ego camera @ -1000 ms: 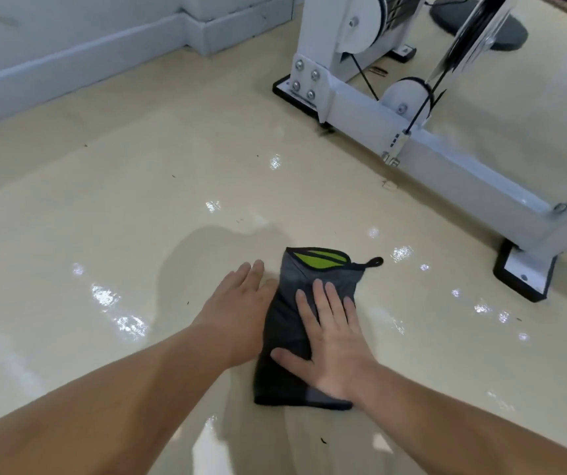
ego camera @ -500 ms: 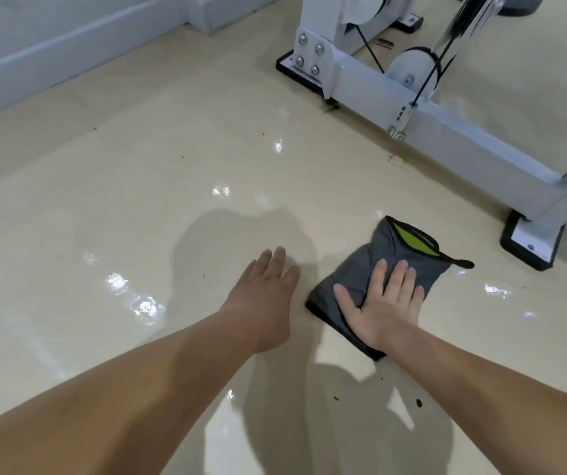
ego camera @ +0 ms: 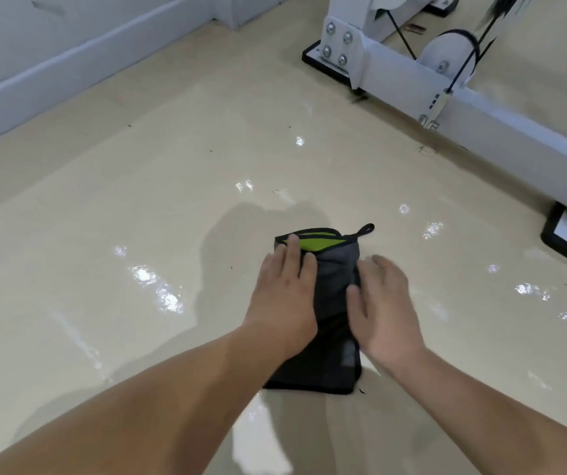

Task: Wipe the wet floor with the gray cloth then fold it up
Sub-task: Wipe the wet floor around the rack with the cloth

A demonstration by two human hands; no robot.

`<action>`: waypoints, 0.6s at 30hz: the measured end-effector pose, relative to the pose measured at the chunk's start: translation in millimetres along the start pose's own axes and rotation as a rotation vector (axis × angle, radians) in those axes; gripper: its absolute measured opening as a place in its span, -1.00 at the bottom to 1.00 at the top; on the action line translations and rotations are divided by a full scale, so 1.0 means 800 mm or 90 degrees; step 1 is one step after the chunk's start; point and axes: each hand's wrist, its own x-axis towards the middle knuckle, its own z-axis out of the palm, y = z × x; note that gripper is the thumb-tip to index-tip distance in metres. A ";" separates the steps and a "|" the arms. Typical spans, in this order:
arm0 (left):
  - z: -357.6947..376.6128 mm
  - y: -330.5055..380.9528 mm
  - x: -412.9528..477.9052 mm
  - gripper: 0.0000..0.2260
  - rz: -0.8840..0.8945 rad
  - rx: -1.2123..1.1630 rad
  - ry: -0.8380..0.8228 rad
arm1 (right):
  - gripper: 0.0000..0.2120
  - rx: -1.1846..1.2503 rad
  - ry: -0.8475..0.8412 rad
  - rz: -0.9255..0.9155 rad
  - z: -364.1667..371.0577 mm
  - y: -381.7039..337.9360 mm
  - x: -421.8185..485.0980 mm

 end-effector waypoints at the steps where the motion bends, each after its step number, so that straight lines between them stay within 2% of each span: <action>1: 0.013 0.015 -0.007 -0.34 0.035 -0.015 -0.001 | -0.67 0.008 0.028 0.029 -0.006 0.008 0.003; 3: 0.039 0.035 -0.024 -0.35 0.080 -0.005 -0.071 | -0.74 0.015 0.028 0.083 -0.010 0.015 0.010; 5: 0.057 0.035 -0.031 -0.35 0.090 0.026 -0.122 | -0.67 0.030 0.005 0.093 -0.006 0.007 0.012; 7: 0.058 0.018 -0.029 -0.34 0.092 0.036 -0.110 | -0.60 0.039 0.000 0.067 0.002 -0.009 0.011; 9: 0.053 -0.012 -0.027 -0.33 0.045 0.036 -0.087 | -0.59 0.028 0.028 0.021 0.014 -0.031 0.012; 11: 0.047 -0.065 -0.034 -0.30 -0.078 0.020 -0.064 | -0.59 -0.021 0.035 -0.018 0.030 -0.061 0.014; 15: 0.041 -0.192 -0.078 -0.27 -0.339 -0.010 -0.088 | -0.60 -0.039 -0.065 -0.045 0.057 -0.114 0.025; 18: 0.056 -0.247 -0.135 -0.27 -0.513 -0.058 -0.086 | -0.57 -0.031 -0.113 -0.101 0.083 -0.150 0.038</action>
